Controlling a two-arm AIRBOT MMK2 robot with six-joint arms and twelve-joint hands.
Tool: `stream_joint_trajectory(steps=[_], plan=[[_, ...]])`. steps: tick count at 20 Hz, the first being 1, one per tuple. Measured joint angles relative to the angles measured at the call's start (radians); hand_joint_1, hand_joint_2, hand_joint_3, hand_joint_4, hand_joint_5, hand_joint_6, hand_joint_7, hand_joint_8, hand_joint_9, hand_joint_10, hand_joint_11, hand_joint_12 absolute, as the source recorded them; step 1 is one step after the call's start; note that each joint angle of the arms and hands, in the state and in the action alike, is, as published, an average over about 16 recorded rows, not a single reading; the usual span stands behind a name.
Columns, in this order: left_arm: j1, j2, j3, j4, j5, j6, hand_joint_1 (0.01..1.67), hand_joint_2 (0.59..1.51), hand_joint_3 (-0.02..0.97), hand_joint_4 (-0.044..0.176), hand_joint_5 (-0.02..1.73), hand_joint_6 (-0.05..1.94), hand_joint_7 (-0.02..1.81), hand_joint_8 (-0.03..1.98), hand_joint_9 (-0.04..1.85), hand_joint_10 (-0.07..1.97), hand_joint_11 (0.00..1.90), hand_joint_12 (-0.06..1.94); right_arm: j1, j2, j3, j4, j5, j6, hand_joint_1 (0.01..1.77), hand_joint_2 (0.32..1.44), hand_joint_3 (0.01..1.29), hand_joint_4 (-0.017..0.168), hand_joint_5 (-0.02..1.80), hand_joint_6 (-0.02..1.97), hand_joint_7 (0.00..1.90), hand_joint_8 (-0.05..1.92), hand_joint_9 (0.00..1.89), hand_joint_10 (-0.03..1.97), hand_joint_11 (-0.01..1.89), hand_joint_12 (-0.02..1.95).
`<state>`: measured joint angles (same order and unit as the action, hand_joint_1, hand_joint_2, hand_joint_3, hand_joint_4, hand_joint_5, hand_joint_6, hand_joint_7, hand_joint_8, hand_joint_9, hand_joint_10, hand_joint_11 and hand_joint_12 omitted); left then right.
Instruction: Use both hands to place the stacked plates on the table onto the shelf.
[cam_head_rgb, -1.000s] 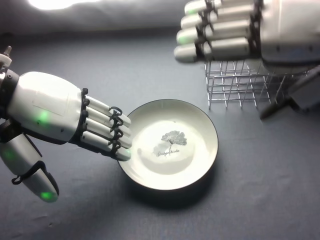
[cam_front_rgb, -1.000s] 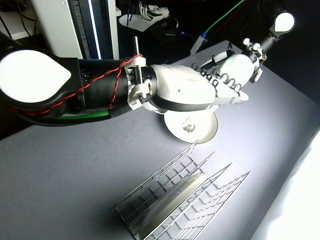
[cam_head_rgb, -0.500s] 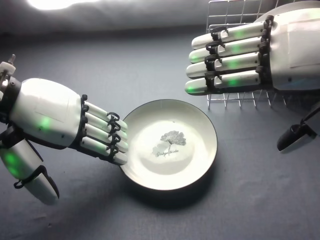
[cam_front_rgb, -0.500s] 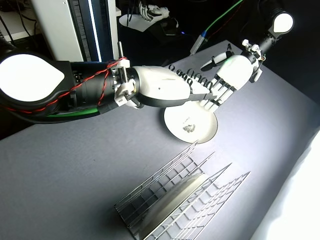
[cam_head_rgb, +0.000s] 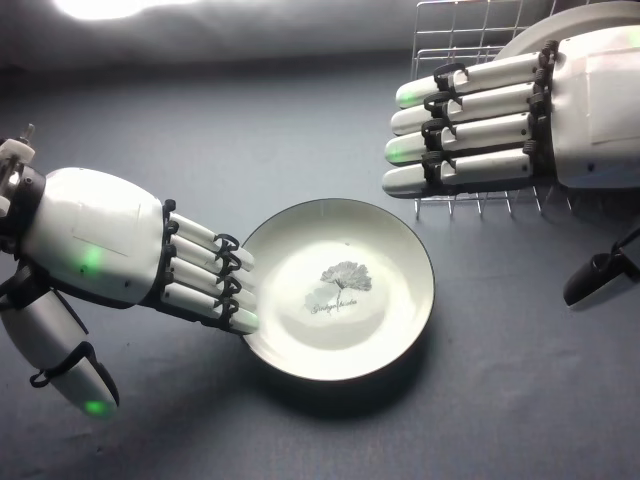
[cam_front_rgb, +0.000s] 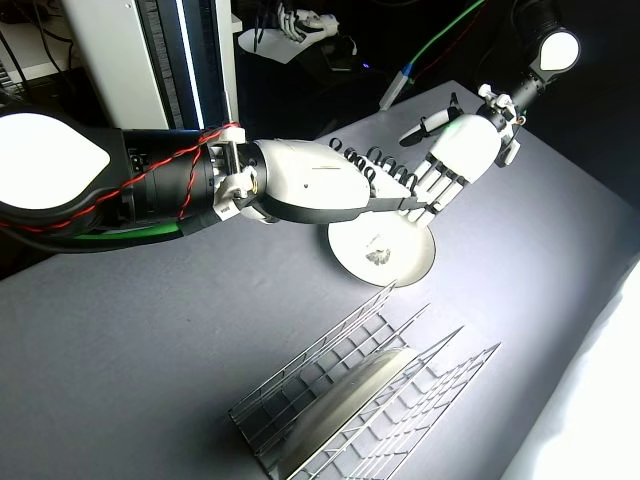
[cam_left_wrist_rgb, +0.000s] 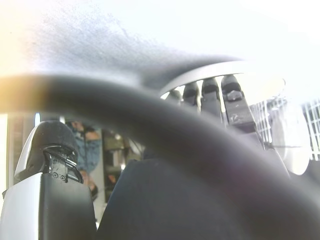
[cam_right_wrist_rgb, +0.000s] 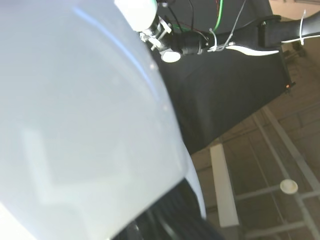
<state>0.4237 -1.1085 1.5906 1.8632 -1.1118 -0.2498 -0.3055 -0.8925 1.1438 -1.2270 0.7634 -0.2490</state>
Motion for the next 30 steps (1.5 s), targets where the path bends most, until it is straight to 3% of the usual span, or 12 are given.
stream_joint_trajectory(steps=[7, 15, 30], plan=[[0.038, 0.015, -0.024, -0.015, -0.002, 0.022, 0.02, 1.108, 0.020, -0.005, -0.01, -0.03, 0.02, 0.01, 0.02, 0.00, 0.01, 0.00, -0.015, 0.003, -0.006, 0.001, 0.002, -0.001, 0.73, 0.82, 0.01, 0.009, 0.02, 0.03, 0.01, 0.01, 0.02, 0.02, 0.01, 0.00], [0.112, 0.035, -0.057, -0.071, 0.007, 0.054, 0.02, 1.108, 0.019, -0.005, -0.01, -0.03, 0.02, 0.01, 0.02, 0.00, 0.01, -0.01, -0.023, -0.005, -0.014, 0.000, -0.011, -0.006, 0.74, 0.82, 0.01, 0.009, 0.02, 0.03, 0.01, 0.01, 0.02, 0.02, 0.01, 0.00], [0.198, 0.052, -0.087, -0.172, 0.029, 0.116, 0.02, 1.107, 0.019, -0.006, -0.01, -0.03, 0.01, 0.01, 0.02, 0.00, 0.02, -0.03, -0.034, -0.124, 0.014, -0.011, -0.134, -0.022, 0.79, 0.80, 0.01, 0.009, 0.02, 0.03, 0.01, 0.01, 0.02, 0.01, 0.01, 0.00]])
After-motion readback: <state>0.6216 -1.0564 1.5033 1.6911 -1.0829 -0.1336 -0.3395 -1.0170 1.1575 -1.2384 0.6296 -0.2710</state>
